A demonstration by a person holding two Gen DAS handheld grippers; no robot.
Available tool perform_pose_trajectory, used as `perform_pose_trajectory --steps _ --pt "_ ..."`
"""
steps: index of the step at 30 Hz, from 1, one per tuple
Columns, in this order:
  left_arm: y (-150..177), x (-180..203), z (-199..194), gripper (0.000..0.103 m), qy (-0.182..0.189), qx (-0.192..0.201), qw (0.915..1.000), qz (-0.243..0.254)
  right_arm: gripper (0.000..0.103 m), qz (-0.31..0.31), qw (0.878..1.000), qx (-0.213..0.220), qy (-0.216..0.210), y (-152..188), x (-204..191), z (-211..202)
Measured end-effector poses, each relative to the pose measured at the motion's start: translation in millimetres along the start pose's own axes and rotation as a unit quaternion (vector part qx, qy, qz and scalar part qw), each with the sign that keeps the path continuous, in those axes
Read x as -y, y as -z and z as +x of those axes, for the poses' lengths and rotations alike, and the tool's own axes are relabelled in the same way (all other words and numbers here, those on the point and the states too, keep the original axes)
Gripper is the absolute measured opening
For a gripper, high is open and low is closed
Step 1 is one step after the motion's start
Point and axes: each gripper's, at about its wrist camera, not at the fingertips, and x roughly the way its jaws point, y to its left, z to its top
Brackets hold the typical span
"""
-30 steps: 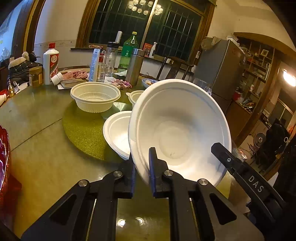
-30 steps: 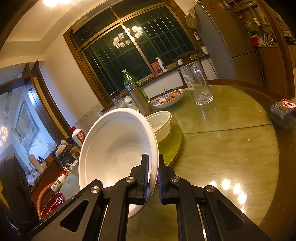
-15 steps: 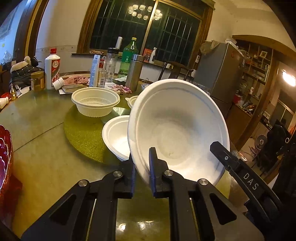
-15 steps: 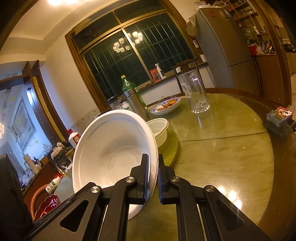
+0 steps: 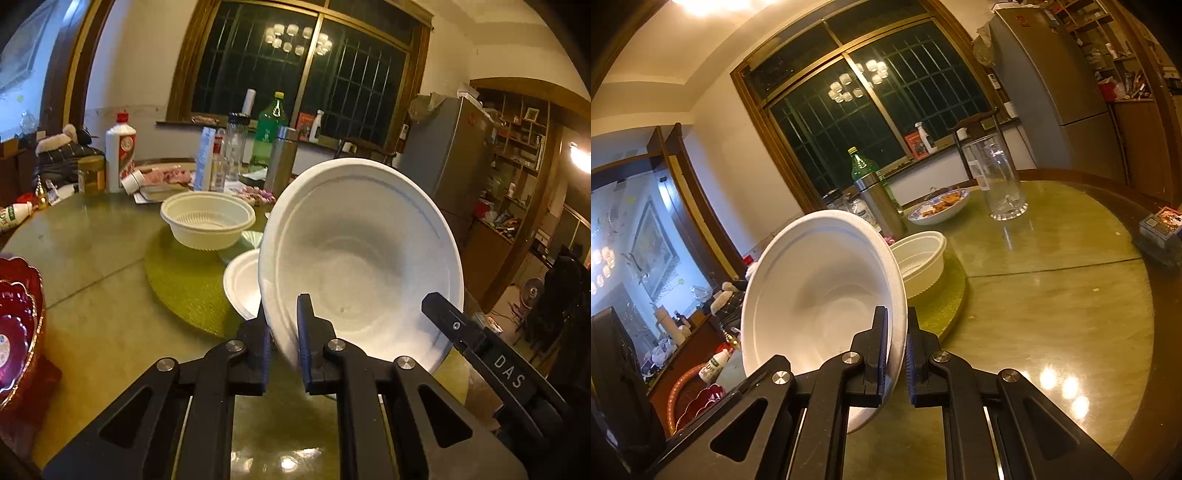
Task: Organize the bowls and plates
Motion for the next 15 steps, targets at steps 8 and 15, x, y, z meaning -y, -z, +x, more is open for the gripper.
perform_pose_trajectory --steps 8,15 --pt "-4.8 2.5 -16.9 0.010 -0.026 0.024 0.9992 0.016 0.009 -0.002 1.000 0.003 -0.026 -2.5 -6.0 -6.1" --pt "-11.0 -15.4 -43.0 0.010 -0.041 0.032 0.9986 -0.002 0.009 -0.006 0.998 -0.008 -0.059 -2.2 -24.0 -15.4"
